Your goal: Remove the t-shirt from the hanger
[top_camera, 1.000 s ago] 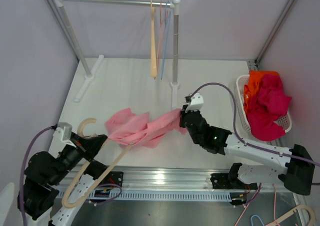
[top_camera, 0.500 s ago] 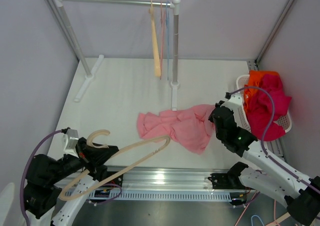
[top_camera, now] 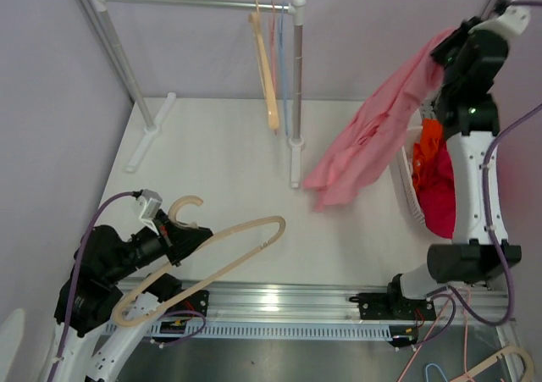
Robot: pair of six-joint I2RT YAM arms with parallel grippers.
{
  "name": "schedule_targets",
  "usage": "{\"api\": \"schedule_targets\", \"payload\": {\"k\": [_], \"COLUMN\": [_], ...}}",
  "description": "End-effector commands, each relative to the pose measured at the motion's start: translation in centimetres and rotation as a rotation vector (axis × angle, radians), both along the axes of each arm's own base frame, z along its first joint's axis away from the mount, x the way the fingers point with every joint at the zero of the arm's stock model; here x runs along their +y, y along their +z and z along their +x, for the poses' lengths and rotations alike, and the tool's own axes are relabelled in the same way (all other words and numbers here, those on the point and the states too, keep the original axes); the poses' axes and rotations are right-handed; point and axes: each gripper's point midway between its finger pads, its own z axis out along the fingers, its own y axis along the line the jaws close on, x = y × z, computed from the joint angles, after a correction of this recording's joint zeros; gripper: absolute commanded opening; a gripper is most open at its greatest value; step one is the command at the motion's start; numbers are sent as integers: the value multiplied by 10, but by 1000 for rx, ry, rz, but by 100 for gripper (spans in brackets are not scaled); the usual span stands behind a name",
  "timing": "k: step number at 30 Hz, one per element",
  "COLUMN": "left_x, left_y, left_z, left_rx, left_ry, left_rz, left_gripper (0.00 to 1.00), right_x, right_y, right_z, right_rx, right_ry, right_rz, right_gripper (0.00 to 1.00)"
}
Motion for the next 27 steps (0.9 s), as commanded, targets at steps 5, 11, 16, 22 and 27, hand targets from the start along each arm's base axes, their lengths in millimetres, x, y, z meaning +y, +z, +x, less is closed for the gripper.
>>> {"api": "schedule_targets", "payload": {"k": [5, 11, 16, 22, 27], "left_x": [5, -2, 1, -19, -23], "left_y": [22, 20, 20, 21, 46], "left_z": [6, 13, 25, 51, 78], "left_rx": [-72, -67, -75, -9, -11], "left_ry": [34, 16, 61, 19, 69], "left_rz": [4, 4, 22, 21, 20], "left_gripper": [1, 0, 1, 1, 1], "right_x": [-85, -130, -158, -162, -148], "right_y": [106, 140, 105, -40, -176], "right_z": [-58, -105, -115, -119, -129], "right_rx": [-315, -441, -357, 8, 144], "right_ry": [-116, -298, -440, -531, -539], "right_rz": [70, 121, 154, 306, 452], "right_gripper": [0, 0, 0, 0, 0]}}
